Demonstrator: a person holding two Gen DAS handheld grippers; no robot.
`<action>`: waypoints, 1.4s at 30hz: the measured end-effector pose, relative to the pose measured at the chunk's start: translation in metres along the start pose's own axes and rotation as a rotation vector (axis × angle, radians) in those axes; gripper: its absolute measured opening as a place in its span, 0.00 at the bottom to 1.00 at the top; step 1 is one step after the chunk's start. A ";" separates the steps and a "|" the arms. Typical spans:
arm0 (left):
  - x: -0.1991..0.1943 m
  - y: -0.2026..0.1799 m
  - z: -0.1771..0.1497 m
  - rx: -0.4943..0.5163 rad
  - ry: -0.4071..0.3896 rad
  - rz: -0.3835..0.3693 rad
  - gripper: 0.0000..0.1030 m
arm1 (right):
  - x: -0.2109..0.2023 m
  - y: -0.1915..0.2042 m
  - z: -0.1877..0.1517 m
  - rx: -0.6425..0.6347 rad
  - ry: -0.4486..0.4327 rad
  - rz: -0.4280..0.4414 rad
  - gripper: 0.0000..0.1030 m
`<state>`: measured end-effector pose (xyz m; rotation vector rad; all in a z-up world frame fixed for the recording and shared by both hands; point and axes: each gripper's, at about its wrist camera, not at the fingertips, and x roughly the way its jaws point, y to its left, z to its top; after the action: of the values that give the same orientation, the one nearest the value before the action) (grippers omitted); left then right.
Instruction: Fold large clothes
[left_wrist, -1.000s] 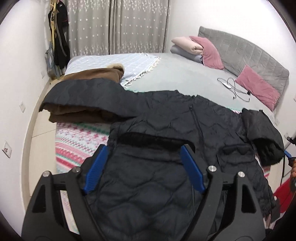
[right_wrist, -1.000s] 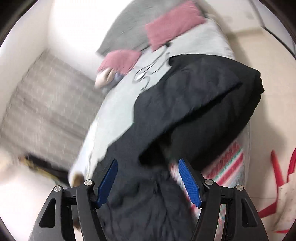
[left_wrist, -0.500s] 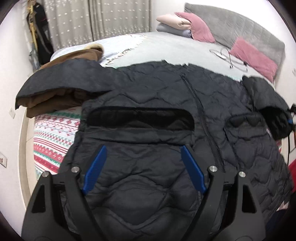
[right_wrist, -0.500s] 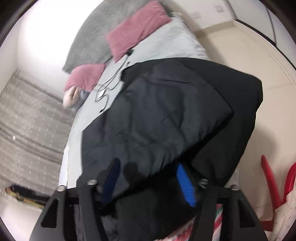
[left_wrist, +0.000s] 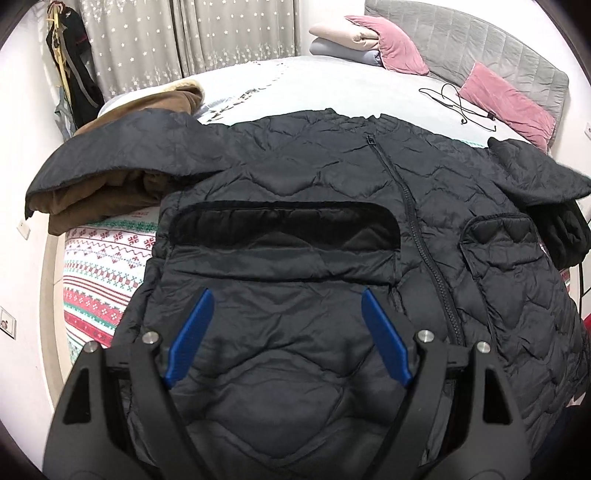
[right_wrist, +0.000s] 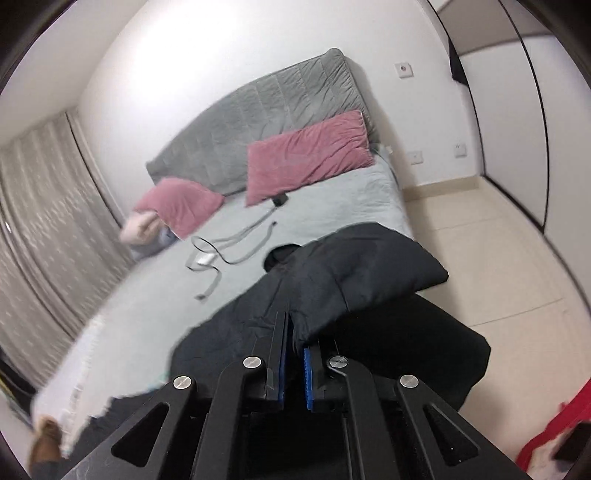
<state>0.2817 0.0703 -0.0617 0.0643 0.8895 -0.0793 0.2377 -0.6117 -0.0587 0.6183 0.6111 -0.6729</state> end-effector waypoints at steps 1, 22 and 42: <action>0.000 0.002 0.000 -0.004 -0.001 0.002 0.80 | 0.002 -0.001 -0.002 0.011 0.009 0.001 0.06; 0.004 0.062 0.027 -0.218 -0.013 0.026 0.80 | -0.112 0.178 -0.031 -0.336 -0.293 0.172 0.06; 0.012 0.115 0.035 -0.384 0.006 -0.025 0.80 | -0.035 0.439 -0.357 -1.086 0.182 0.399 0.09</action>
<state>0.3271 0.1815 -0.0468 -0.3047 0.8987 0.0691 0.4199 -0.0797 -0.1314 -0.2282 0.8782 0.1412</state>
